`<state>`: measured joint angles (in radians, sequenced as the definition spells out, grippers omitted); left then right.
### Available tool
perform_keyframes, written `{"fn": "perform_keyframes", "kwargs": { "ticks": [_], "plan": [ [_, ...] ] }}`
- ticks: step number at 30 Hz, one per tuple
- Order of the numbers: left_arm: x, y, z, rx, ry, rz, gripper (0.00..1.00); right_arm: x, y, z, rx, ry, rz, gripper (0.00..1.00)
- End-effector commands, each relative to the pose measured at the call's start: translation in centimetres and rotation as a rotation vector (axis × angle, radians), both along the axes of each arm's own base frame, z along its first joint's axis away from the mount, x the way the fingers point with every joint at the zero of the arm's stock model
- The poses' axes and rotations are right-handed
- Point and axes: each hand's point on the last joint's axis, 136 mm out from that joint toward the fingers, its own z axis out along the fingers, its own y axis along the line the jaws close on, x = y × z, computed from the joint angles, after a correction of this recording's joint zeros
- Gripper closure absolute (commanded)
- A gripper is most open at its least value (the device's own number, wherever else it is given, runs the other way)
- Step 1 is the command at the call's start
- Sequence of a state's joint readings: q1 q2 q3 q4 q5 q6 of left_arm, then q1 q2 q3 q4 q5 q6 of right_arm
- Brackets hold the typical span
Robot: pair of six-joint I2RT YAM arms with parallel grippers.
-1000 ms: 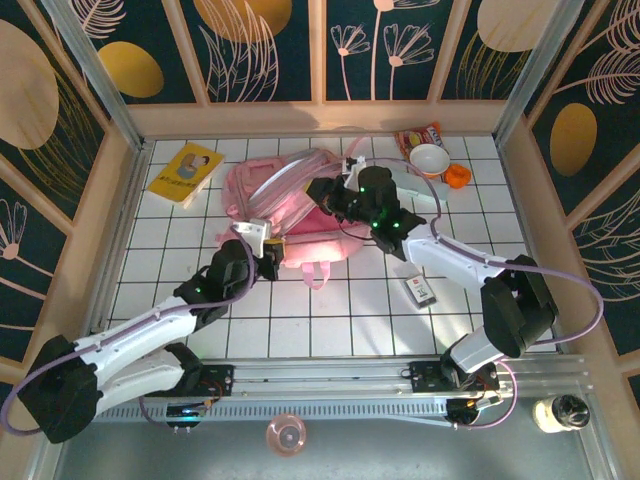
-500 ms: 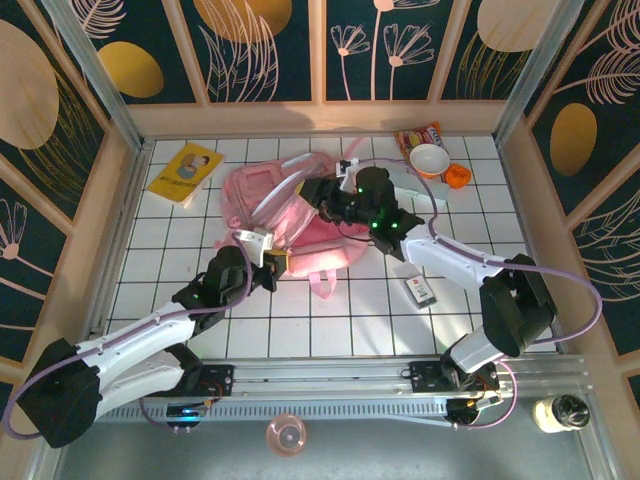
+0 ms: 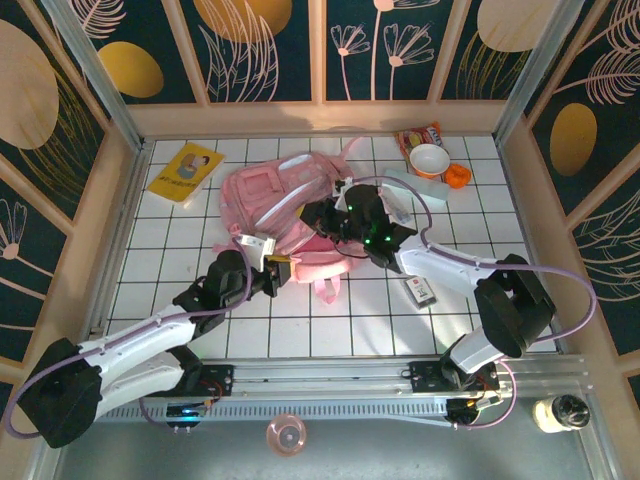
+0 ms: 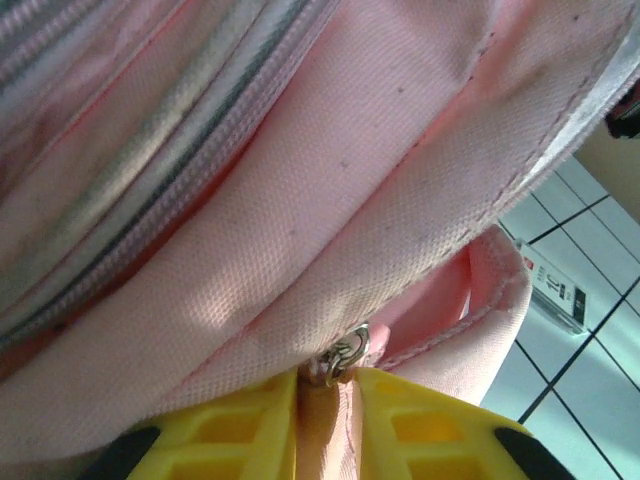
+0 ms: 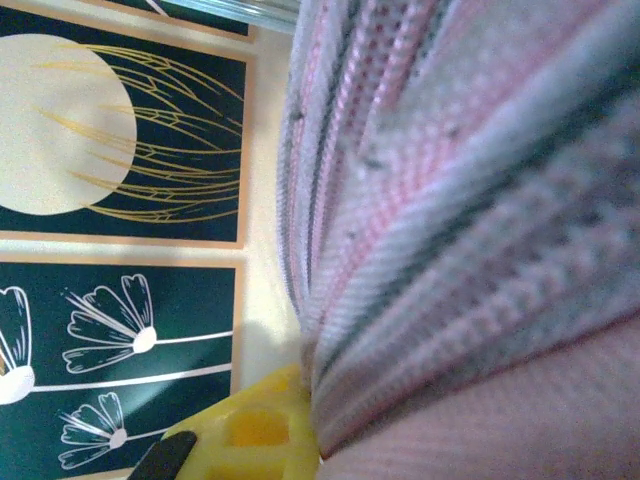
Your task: Pack books, pencil case, and school supplies into a backpack
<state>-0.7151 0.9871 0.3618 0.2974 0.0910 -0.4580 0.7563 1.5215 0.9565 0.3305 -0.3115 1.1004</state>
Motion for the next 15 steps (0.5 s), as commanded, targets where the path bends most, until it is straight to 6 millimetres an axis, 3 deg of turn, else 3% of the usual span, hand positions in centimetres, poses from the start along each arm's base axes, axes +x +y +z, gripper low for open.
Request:
{"fn": "perform_keyframes", "kwargs": {
  "ticks": [1,4,8,13,15],
  "plan": [
    [1.1,1.9,0.4,0.050,-0.022,0.119,0.82,0.4,0.3,5.2,0.067,-0.122,-0.006,1.00],
    [1.3,3.7,-1.2,0.147,-0.013,0.183,0.79,0.7,-0.5,7.5,0.103,-0.162,-0.021,1.00],
    [0.9,3.5,-1.8,0.154,-0.002,0.155,0.76,1.1,-1.0,10.1,0.129,-0.214,-0.022,1.00],
    [0.3,0.9,2.4,-0.020,-0.044,0.052,0.61,1.9,-1.2,9.8,0.092,-0.225,-0.050,1.00],
    [0.4,0.9,4.0,-0.124,0.001,0.099,0.58,2.3,-1.3,9.3,0.078,-0.221,-0.064,1.00]
  ]
}}
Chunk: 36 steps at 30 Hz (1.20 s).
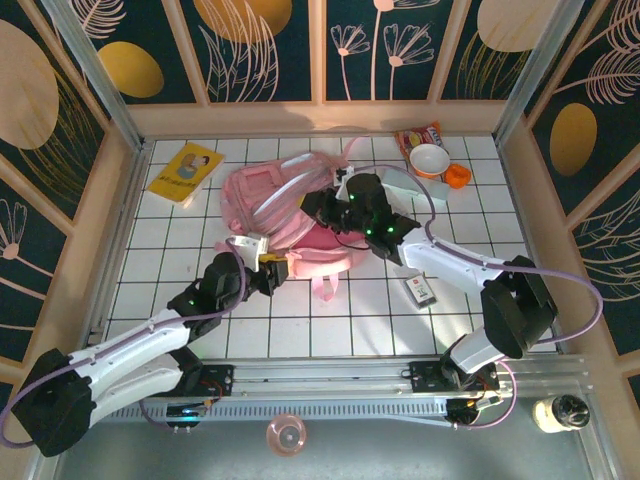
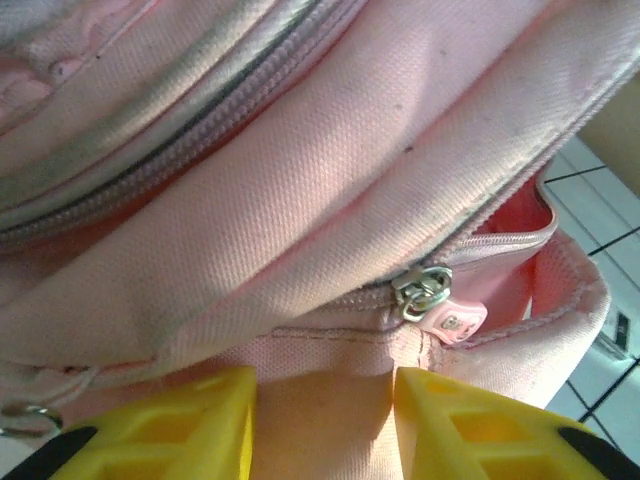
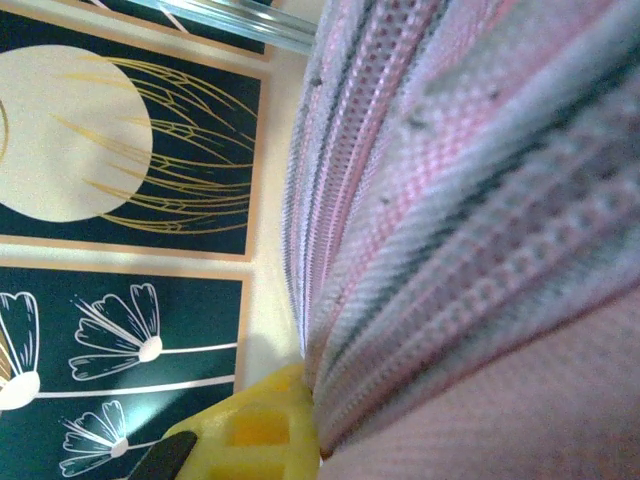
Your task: Pack books, pencil case, and school supplies into a backpack
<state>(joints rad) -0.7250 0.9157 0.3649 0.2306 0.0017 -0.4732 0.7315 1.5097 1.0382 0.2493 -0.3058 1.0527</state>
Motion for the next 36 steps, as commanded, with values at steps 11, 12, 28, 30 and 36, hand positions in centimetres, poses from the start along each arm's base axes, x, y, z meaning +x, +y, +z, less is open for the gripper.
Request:
{"fn": "perform_keyframes", "kwargs": {
  "ticks": [11,12,28,30,36],
  "plan": [
    [0.0,-0.8,3.0,-0.360,0.380,0.194,0.53,1.4,-0.4,6.5,0.104,-0.158,-0.075,1.00],
    [0.0,-1.0,2.3,-0.343,0.427,0.207,0.53,1.3,-0.4,6.5,0.102,-0.160,-0.076,1.00],
    [0.4,-2.7,0.1,-0.293,0.551,0.215,0.54,1.0,0.3,7.2,0.103,-0.169,-0.060,1.00],
    [0.5,-1.9,-0.9,-0.245,0.552,0.256,0.57,0.9,0.2,7.2,0.096,-0.171,-0.060,1.00],
    [0.2,0.3,-2.8,-0.140,0.538,0.323,0.73,0.5,-0.7,7.8,0.046,-0.196,-0.065,1.00]
  ]
}}
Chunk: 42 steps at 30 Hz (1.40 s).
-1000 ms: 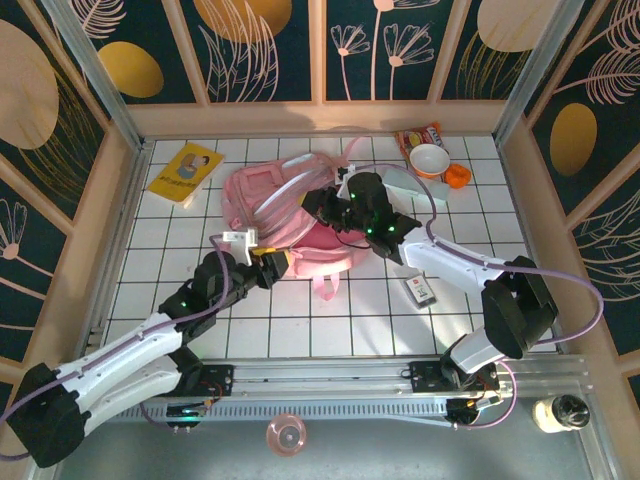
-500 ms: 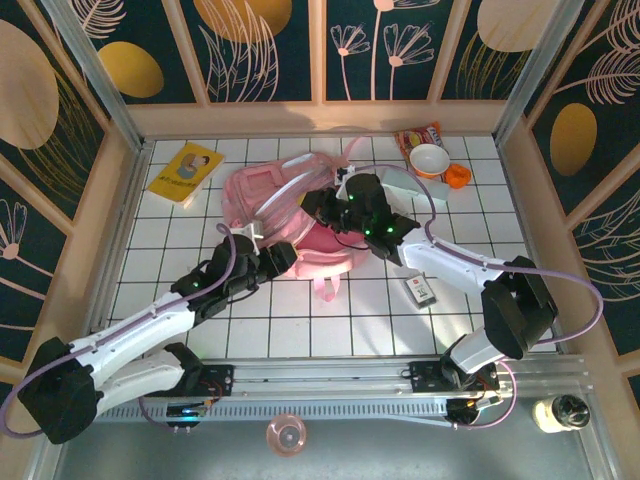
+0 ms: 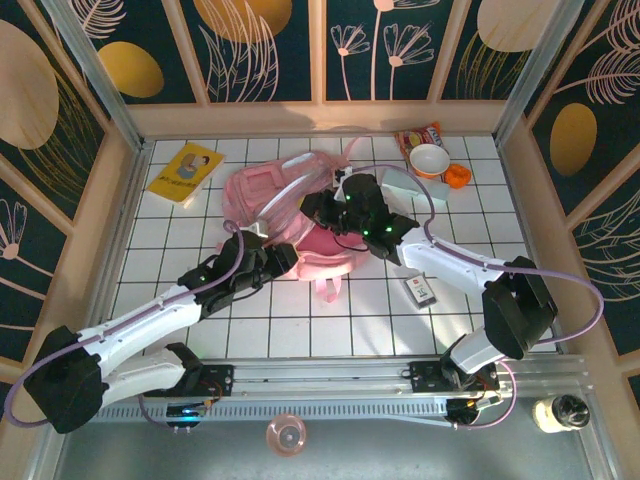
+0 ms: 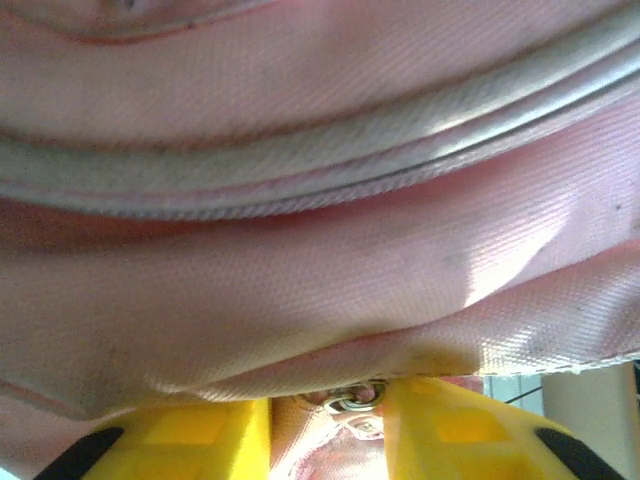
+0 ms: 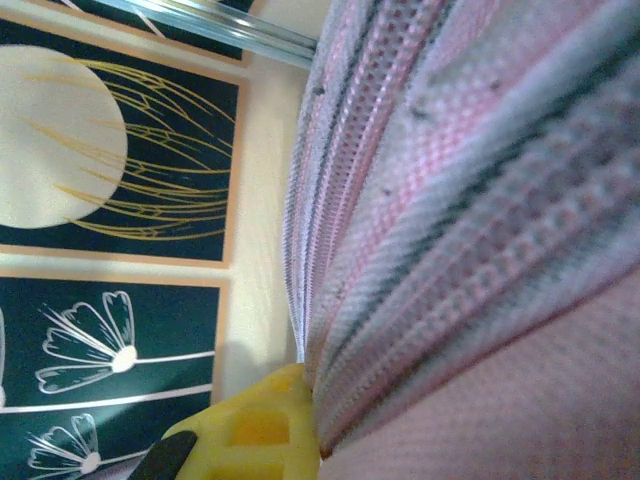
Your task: Pack books, pencil case, and school supplies into a backpack
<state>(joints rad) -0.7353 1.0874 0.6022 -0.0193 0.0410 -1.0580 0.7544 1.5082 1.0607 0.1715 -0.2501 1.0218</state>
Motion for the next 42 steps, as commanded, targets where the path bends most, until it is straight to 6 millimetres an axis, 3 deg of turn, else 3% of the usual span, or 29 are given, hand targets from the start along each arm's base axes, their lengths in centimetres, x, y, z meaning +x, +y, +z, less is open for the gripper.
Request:
{"fn": "perform_keyframes", "kwargs": {
  "ticks": [1,8,10,12,16,19,25,30,34,38,40,42],
  "plan": [
    [-0.7,2.6,-2.9,0.152,0.060,0.051,0.77,0.7,-0.8,8.6,0.102,-0.201,-0.037,1.00],
    [-0.4,3.0,-3.2,0.210,0.017,0.027,0.95,0.5,-1.3,9.4,0.100,-0.216,-0.035,1.00],
    [-0.6,1.8,-2.5,0.156,-0.006,-0.024,0.87,0.5,-1.3,9.4,0.102,-0.217,-0.030,1.00],
    [-0.7,0.6,-1.5,0.077,-0.023,-0.055,0.68,0.5,-1.1,9.5,0.108,-0.215,-0.020,1.00],
    [-0.5,-0.4,-0.9,0.021,-0.019,-0.069,0.61,0.3,-0.6,9.5,0.127,-0.207,0.000,1.00],
    [-0.2,1.1,-2.5,0.145,0.003,-0.033,0.60,0.5,-0.9,10.4,0.136,-0.224,0.007,1.00],
    [-1.6,4.8,-7.1,0.309,0.072,0.032,0.60,1.2,-3.2,14.4,0.195,-0.297,0.015,1.00],
    [-1.8,6.3,-8.1,0.359,0.067,0.068,0.66,1.2,-3.8,17.7,0.242,-0.361,0.038,1.00],
    [-1.7,7.2,-8.0,0.397,0.040,0.089,0.73,1.6,-4.2,17.8,0.228,-0.366,0.035,1.00],
    [-1.6,7.3,-7.5,0.395,-0.014,0.072,0.67,1.9,-4.6,17.6,0.234,-0.359,0.029,1.00],
    [-1.2,6.3,-6.0,0.330,-0.068,0.051,0.61,2.0,-4.3,17.1,0.235,-0.344,0.035,1.00],
    [-0.7,4.7,-3.1,0.234,-0.161,0.014,0.58,2.1,-4.0,16.5,0.231,-0.331,0.036,1.00]
  ]
}}
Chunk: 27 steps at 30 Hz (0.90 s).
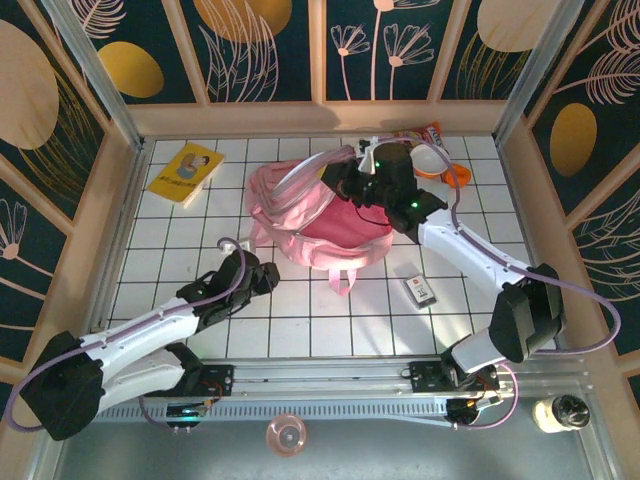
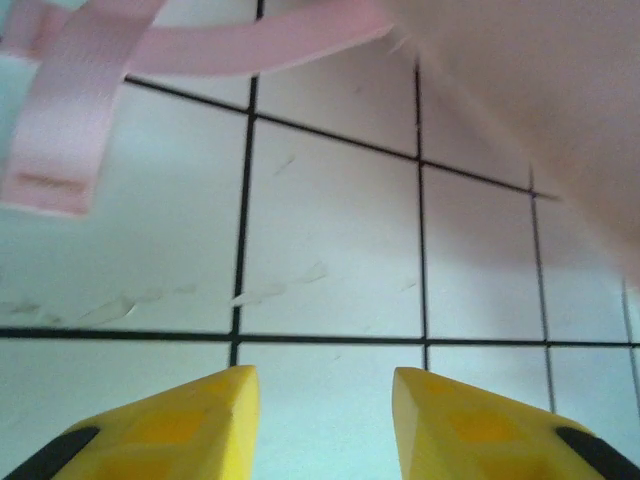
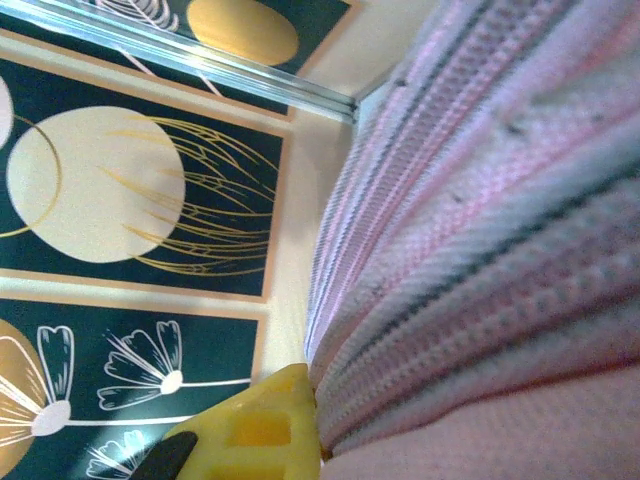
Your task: Pack books, pencil case, and school supplies into a backpack
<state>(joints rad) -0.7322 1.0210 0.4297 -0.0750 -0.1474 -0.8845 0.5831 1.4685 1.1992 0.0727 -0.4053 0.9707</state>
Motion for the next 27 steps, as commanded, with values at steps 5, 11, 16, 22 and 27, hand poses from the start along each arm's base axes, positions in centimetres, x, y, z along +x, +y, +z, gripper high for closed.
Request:
{"fn": "perform_keyframes", "kwargs": {
  "ticks": [5,11,16,22,27],
  "plan": [
    [0.7,-2.1,9.2,-0.145,-0.336,-0.154,0.51,-1.1,0.7,9.0,0.149,-0.250,0.052,1.00],
    [-0.7,-1.4,11.3,0.049,-0.565,-0.343,0.32,-1.8,0.9,9.3,0.115,-0.334,0.187,1.00],
    [-1.9,-4.1,11.9,0.058,-0.669,-0.551,0.32,-4.6,1.9,9.5,0.114,-0.412,0.374,1.00],
    [-1.5,-5.9,11.7,0.014,-0.704,-0.605,0.33,-4.9,1.9,8.6,0.083,-0.412,0.396,1.00],
    [-2.2,-7.8,12.5,-0.106,-0.707,-0.668,0.32,-3.9,1.4,8.0,0.062,-0.397,0.320,1.00]
  ]
}}
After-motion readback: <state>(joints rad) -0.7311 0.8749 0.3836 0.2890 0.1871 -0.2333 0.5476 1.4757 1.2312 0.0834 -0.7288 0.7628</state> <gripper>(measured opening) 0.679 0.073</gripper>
